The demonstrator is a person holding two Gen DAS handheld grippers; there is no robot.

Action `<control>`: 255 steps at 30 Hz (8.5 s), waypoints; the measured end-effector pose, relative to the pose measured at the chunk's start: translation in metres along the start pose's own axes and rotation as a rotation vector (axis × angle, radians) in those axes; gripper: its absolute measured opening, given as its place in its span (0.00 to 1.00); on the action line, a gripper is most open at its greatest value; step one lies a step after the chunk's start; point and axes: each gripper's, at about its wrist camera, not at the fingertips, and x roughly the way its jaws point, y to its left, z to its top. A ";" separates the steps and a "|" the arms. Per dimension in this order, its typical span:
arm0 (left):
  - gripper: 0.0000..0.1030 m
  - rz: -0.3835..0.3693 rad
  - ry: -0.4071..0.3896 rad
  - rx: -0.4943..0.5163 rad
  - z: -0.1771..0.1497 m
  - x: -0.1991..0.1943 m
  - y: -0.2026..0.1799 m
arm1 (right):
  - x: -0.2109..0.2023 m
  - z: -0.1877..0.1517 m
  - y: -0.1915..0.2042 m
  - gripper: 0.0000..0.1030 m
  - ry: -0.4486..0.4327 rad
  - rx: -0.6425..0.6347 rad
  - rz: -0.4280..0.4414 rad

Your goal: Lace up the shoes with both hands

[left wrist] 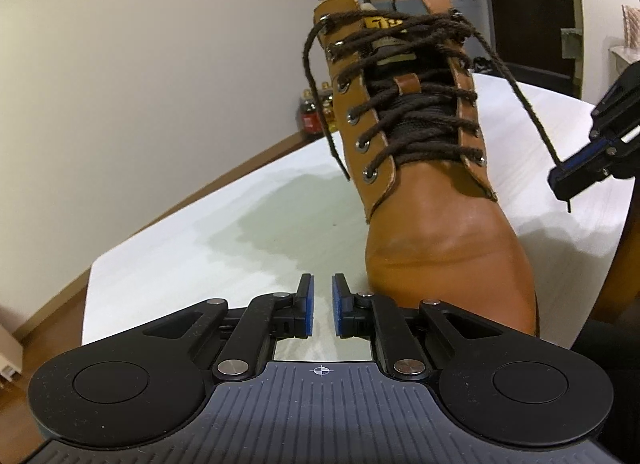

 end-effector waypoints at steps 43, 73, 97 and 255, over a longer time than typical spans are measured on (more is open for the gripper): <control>0.00 0.039 0.063 -0.057 -0.026 0.035 -0.005 | 0.047 -0.030 0.045 0.15 0.033 0.178 0.007; 0.09 -0.056 0.022 -0.032 -0.010 -0.010 -0.066 | 0.002 -0.050 -0.008 0.16 -0.036 0.231 -0.131; 0.16 -0.032 -0.165 0.340 0.047 -0.004 -0.079 | 0.017 0.013 0.011 0.16 -0.144 -0.368 -0.235; 0.08 0.015 -0.326 0.440 0.056 -0.017 -0.052 | -0.005 0.015 0.035 0.12 -0.200 -0.718 -0.321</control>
